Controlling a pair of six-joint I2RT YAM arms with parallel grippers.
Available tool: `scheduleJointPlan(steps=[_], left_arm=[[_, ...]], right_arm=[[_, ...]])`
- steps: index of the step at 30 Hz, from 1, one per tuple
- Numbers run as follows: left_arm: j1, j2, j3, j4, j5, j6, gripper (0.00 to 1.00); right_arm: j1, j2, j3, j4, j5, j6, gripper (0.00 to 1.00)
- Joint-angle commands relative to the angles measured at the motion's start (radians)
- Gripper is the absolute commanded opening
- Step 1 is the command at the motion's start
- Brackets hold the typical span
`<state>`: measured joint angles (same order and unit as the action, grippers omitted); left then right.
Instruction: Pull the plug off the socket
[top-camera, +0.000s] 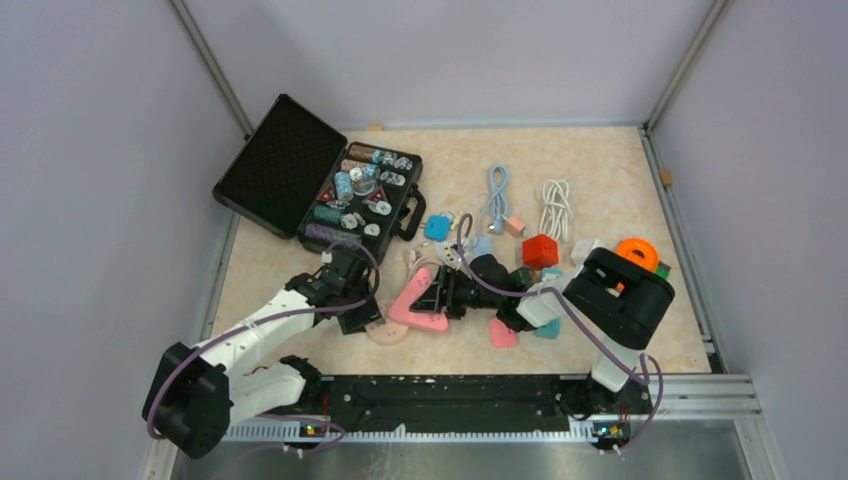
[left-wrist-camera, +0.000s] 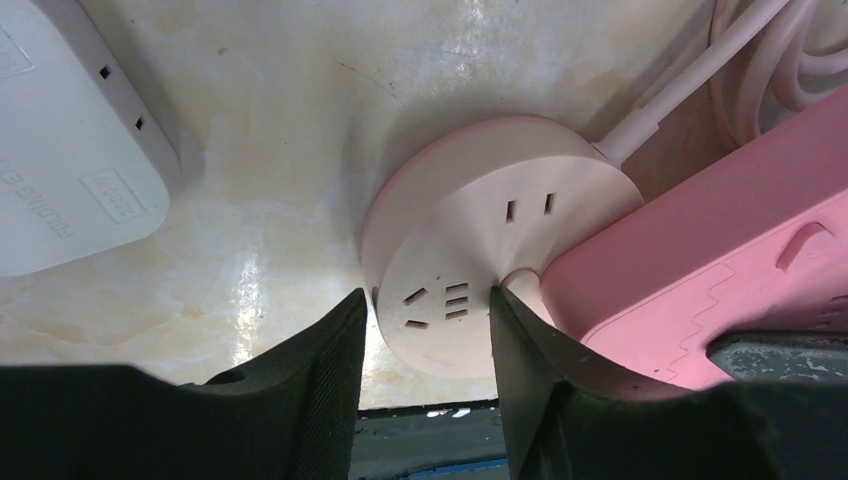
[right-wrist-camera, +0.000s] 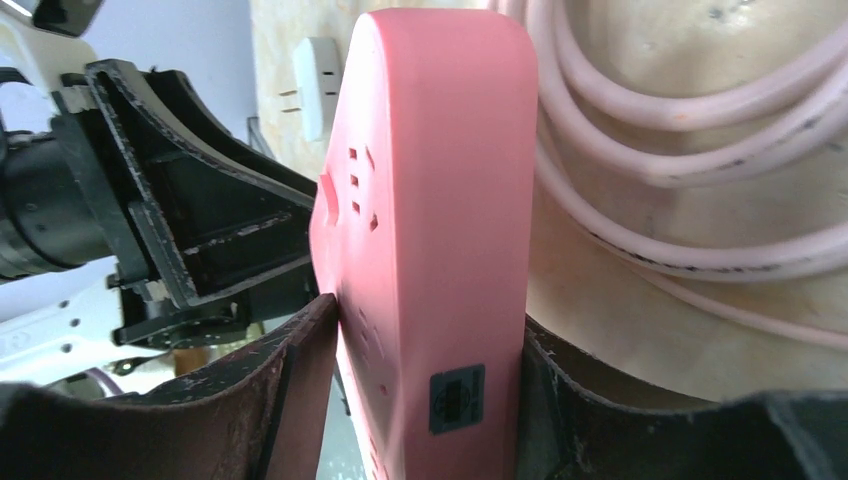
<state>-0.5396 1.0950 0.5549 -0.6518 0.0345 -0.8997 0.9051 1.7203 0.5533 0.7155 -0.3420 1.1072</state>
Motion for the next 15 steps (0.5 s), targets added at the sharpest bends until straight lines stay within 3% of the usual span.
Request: scheduleJointPlan(steps=[1,9,12,15], left_arm=[[-0.012,0.007,-0.049,0.092,-0.122,-0.045,0.51],[-0.013,0.008,-0.048,0.084,-0.116,-0.078,0.49],[-0.012,0.011,-0.048,0.076,-0.114,-0.083,0.47],[-0.013,0.015,-0.042,0.063,-0.114,-0.085,0.46]], right_arm=[[0.031,0.015,0.027,0.331,-0.115,0.066,0.5],[0.031,0.023,-0.017,0.392,-0.098,0.111,0.55],[0.031,0.038,-0.033,0.442,-0.091,0.136,0.45],[0.032,0.047,-0.042,0.469,-0.083,0.149,0.23]])
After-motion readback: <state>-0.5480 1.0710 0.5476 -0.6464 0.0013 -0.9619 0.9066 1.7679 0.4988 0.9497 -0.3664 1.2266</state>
